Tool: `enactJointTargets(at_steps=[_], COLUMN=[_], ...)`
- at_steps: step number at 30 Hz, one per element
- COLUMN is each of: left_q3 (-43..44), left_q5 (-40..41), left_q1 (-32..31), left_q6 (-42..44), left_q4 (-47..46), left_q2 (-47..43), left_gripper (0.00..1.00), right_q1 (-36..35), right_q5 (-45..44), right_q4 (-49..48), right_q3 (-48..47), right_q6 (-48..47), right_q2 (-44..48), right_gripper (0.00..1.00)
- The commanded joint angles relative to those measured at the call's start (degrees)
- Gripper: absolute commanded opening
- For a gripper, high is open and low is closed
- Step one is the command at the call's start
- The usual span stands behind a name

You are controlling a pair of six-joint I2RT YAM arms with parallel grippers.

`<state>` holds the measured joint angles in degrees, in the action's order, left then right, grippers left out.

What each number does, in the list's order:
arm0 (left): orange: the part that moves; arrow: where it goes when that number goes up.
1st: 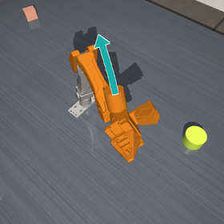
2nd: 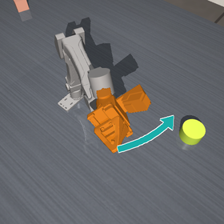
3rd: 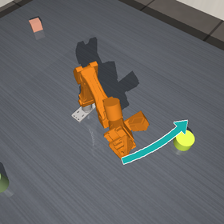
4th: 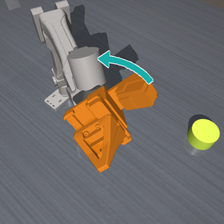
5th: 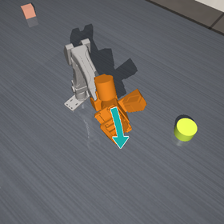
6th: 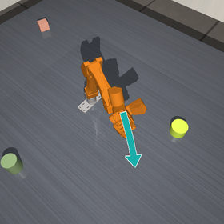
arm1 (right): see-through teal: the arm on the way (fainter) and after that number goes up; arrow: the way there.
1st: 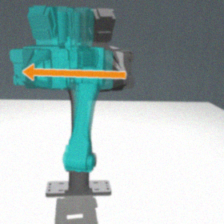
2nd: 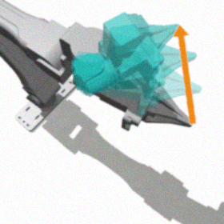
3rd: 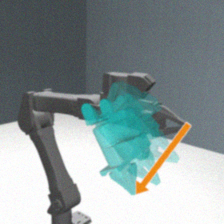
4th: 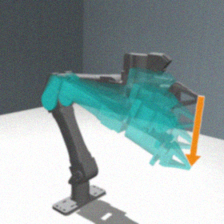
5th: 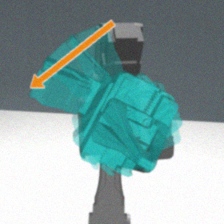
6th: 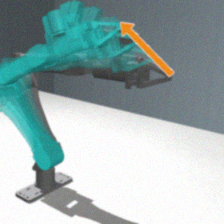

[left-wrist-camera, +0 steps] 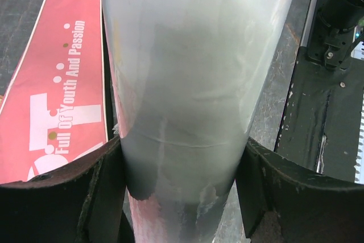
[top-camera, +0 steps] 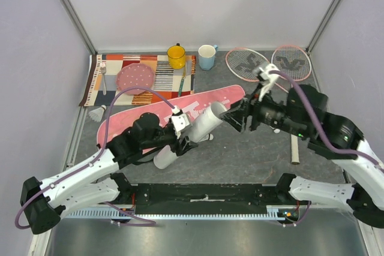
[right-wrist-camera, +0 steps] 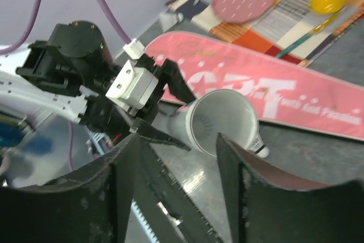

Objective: Pack up the badminton gear

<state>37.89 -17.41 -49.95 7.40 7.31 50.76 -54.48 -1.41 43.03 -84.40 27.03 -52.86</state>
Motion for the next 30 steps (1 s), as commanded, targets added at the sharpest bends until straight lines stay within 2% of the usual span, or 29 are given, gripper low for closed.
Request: enactJointTargets(at_steps=[1,4,7,10,30], left_q3=[-0.97,-0.97,-0.97,-0.97,-1.33], left_q5=[0.53,0.54,0.45,0.71,-0.17], left_q1=[-0.06,-0.14,-0.06,-0.06,-0.23], left_q6=[2.97,3.76,4.03,4.12,4.38], left_q4=[-2.04,-2.21,-2.30,-2.30,-2.48], left_q2=[-3.04,-2.78,-2.69,-3.04,-3.92], left_gripper=[0.45,0.44,0.43,0.43,0.40], right_q1=[-0.01,-0.01,-0.01,-0.10,-0.10], right_q5=[9.93,8.88,9.14,10.28,8.97], right_q4=[5.93,6.28,6.19,6.02,1.27], right_q3=[-4.02,-5.33,-5.95,-5.60,-1.12], right_q6=[-2.59,-3.55,-4.00,-4.17,-2.86], right_q2=[-5.32,-7.08,-8.22,-9.10,-9.72], right_gripper=[0.58,0.49,0.48,0.41,0.37])
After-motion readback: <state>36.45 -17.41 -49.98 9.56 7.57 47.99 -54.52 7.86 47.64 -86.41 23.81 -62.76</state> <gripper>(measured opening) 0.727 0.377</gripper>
